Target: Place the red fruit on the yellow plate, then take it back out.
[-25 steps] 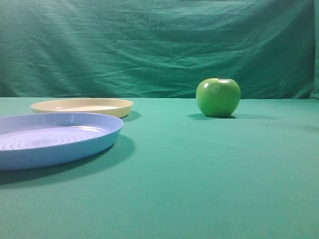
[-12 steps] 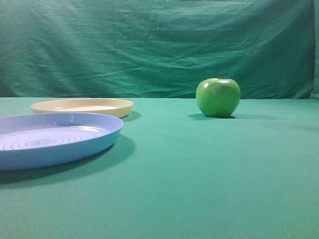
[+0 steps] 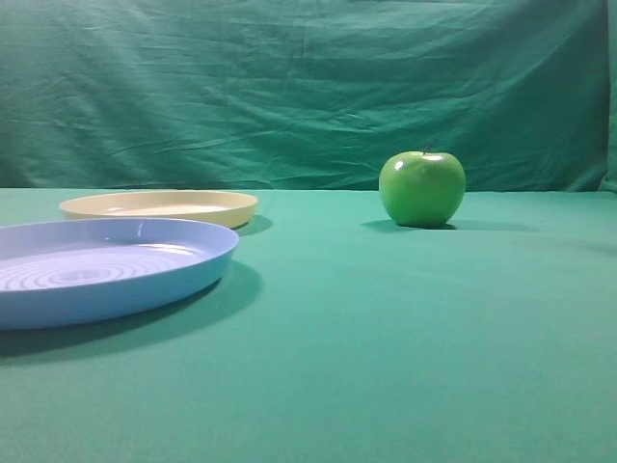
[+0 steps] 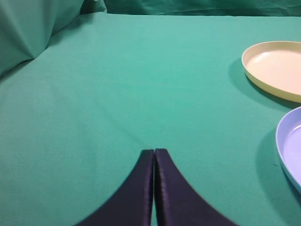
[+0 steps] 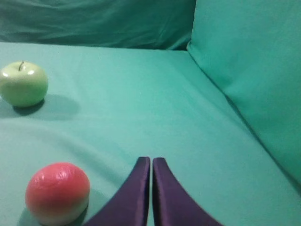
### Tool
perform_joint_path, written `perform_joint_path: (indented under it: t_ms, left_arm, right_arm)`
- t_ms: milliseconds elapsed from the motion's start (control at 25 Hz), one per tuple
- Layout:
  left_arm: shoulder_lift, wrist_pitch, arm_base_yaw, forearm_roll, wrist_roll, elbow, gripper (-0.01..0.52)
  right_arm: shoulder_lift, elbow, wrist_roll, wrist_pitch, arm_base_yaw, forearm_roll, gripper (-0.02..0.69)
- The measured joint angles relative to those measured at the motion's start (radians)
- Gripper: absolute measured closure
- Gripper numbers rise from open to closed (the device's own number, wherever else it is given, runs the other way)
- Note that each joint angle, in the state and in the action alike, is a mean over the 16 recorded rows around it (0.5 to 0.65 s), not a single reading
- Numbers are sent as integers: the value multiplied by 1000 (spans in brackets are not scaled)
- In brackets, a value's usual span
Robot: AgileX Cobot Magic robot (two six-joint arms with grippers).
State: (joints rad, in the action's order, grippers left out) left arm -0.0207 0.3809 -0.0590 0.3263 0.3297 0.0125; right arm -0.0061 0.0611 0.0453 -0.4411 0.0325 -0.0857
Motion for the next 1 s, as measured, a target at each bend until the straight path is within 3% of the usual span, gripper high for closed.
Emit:
perform_joint_path:
  t_ms: [1000]
  left_arm:
    - [0,0,0,0,0,0,514]
  right_arm:
    - [-5,-79,4,25,0,26,665]
